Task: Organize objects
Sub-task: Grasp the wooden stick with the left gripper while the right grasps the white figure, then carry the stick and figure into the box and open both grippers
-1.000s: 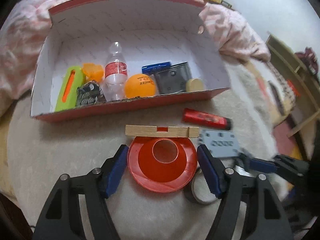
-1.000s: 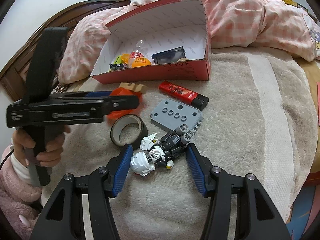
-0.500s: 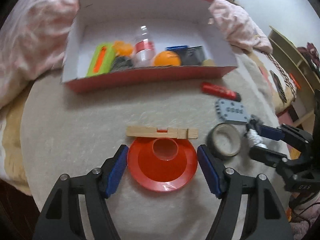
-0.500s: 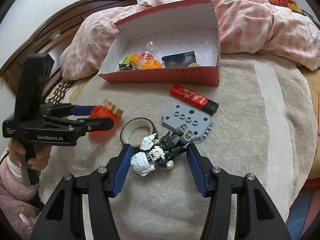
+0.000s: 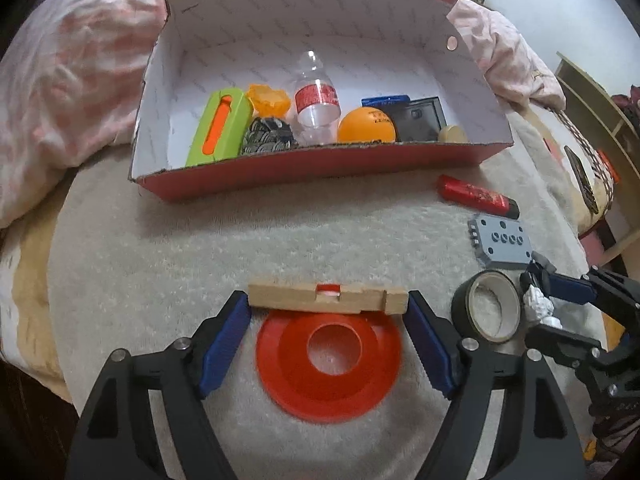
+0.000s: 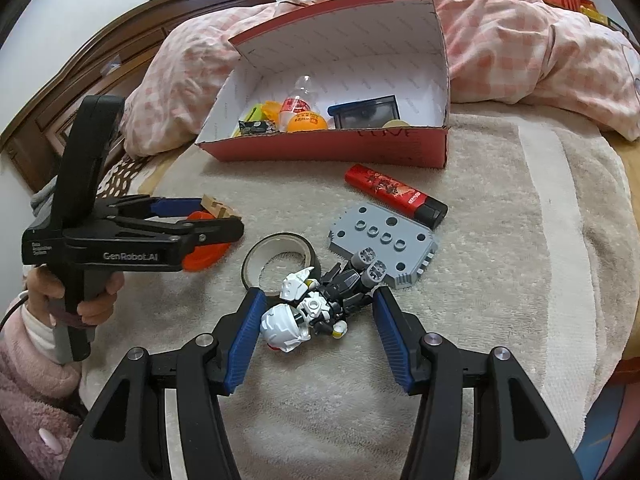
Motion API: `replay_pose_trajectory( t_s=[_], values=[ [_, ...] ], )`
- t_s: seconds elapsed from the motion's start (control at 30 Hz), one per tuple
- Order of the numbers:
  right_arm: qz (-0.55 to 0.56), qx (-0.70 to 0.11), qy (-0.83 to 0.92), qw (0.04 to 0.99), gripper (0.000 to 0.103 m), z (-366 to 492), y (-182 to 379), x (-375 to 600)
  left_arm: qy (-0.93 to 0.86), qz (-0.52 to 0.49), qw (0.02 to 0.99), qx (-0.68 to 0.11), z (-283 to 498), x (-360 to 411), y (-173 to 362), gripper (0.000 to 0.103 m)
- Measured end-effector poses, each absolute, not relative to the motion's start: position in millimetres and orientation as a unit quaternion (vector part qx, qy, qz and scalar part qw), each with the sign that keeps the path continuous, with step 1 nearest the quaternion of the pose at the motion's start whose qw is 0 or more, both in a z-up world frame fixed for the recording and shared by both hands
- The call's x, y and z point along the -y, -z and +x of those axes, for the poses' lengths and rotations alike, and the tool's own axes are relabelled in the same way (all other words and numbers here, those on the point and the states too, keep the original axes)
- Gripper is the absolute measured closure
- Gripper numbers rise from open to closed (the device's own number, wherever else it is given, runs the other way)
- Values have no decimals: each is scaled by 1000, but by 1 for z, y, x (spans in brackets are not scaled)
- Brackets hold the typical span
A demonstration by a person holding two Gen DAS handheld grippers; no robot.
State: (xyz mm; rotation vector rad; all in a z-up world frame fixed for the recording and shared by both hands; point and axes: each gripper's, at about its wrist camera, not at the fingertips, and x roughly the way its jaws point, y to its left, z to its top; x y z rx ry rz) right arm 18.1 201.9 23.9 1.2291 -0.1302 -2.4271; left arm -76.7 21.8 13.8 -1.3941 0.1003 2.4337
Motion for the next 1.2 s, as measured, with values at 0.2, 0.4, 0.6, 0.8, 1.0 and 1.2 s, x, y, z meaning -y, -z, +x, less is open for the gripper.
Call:
replay_pose_trajectory(
  t_s=[0.2,0.4,0.6,0.8,1.0,1.2],
  values=[
    [444,48,871,207,46,18,-23,-202,-860,-480,162,-61,-79,-28,-12,25],
    [442,46,871,207,46,18,-24,-201,-867,-465,173,-50,-72,-25,-18,26],
    [441,42,872,206,46,17,-26,-198,-881,-440,167,-39,-68,-22,-36,26],
    [433,30,878,204,46,9,-36,-195,-890,-425,162,-25,-76,-22,-50,26],
    [422,20,884,199,46,-7,-52,-193,-897,-412,158,-5,-87,-16,-62,26],
    [408,8,891,197,46,-26,-67,-186,-904,-397,159,2,-97,-14,-74,26]
  ],
)
